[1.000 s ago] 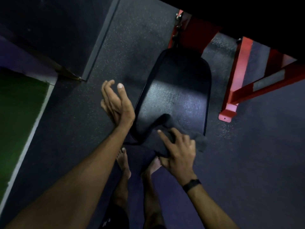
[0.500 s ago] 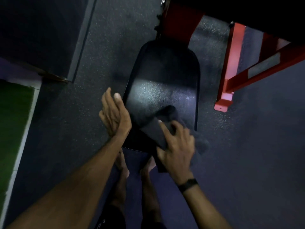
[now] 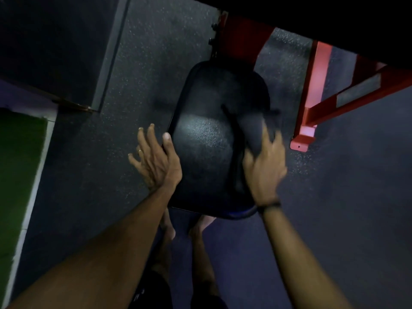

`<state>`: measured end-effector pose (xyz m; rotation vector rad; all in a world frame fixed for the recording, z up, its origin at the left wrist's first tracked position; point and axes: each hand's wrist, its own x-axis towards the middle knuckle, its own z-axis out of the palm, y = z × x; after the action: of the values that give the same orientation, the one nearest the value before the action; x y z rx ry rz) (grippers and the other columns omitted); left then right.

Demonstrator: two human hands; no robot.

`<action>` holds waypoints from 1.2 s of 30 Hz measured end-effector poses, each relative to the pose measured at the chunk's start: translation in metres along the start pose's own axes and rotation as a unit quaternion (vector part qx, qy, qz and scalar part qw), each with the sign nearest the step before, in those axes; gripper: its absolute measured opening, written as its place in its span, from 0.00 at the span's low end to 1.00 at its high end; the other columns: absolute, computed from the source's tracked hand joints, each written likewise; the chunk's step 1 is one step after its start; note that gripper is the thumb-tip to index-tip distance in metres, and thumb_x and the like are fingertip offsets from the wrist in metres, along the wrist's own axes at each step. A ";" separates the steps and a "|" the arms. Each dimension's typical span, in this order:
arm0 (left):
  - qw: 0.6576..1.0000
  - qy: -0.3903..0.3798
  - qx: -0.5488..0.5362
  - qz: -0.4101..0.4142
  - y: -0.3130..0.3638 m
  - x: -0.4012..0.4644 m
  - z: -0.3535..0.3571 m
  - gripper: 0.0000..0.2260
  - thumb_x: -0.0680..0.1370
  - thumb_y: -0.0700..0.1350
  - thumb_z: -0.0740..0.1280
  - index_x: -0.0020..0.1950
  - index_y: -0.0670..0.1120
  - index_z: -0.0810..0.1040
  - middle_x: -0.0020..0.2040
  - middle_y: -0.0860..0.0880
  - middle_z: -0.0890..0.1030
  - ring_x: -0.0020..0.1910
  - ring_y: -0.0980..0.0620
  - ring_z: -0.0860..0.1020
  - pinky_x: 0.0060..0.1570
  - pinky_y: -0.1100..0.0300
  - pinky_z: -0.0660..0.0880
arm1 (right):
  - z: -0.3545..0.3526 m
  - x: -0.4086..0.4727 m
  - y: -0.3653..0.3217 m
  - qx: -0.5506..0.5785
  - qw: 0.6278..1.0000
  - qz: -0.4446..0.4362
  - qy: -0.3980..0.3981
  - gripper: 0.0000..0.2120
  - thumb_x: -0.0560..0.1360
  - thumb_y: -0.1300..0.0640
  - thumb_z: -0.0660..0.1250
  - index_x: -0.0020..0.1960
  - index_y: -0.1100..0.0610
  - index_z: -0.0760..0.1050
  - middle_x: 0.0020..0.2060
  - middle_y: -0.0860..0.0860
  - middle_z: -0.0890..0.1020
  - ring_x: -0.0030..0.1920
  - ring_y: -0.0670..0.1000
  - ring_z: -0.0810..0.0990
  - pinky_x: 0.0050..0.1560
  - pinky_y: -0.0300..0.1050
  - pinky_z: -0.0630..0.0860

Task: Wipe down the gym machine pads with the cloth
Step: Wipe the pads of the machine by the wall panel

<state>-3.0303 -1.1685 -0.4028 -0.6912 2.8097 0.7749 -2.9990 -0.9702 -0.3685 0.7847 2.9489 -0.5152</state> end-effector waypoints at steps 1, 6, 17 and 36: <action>1.000 -0.002 0.000 -0.002 0.000 0.000 0.000 0.31 0.82 0.63 0.41 0.78 0.49 0.64 0.79 0.44 0.63 0.72 0.41 0.69 0.74 0.37 0.53 | -0.002 -0.042 0.010 0.022 1.000 0.014 -0.008 0.39 0.74 0.55 0.71 0.80 0.43 0.57 0.77 0.55 0.63 0.72 0.61 0.68 0.55 0.61 0.77; 1.000 -0.006 -0.001 -0.010 0.001 0.001 0.000 0.30 0.82 0.62 0.43 0.77 0.49 0.65 0.79 0.44 0.62 0.72 0.41 0.69 0.74 0.36 0.52 | 0.005 -0.070 0.020 0.083 0.994 0.069 -0.011 0.34 0.75 0.51 0.69 0.79 0.50 0.62 0.74 0.59 0.68 0.67 0.65 0.75 0.54 0.63 0.78; 1.000 0.008 0.023 0.005 0.000 0.000 -0.002 0.31 0.82 0.62 0.41 0.77 0.48 0.65 0.79 0.45 0.63 0.71 0.42 0.70 0.74 0.37 0.53 | 0.013 0.123 -0.017 0.099 0.991 0.091 0.012 0.28 0.79 0.41 0.65 0.75 0.53 0.69 0.65 0.57 0.78 0.64 0.61 0.77 0.60 0.55 0.74; 1.000 0.025 -0.017 -0.004 0.002 0.000 0.001 0.29 0.83 0.61 0.43 0.76 0.48 0.66 0.79 0.44 0.63 0.72 0.43 0.70 0.74 0.36 0.52 | 0.031 0.129 -0.085 -0.061 0.995 0.034 0.073 0.26 0.73 0.47 0.67 0.70 0.52 0.72 0.61 0.58 0.75 0.62 0.61 0.72 0.57 0.55 0.67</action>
<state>-3.0314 -1.1667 -0.4031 -0.7381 2.8421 0.8178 -3.1544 -0.9887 -0.3879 0.9435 3.0352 -0.2810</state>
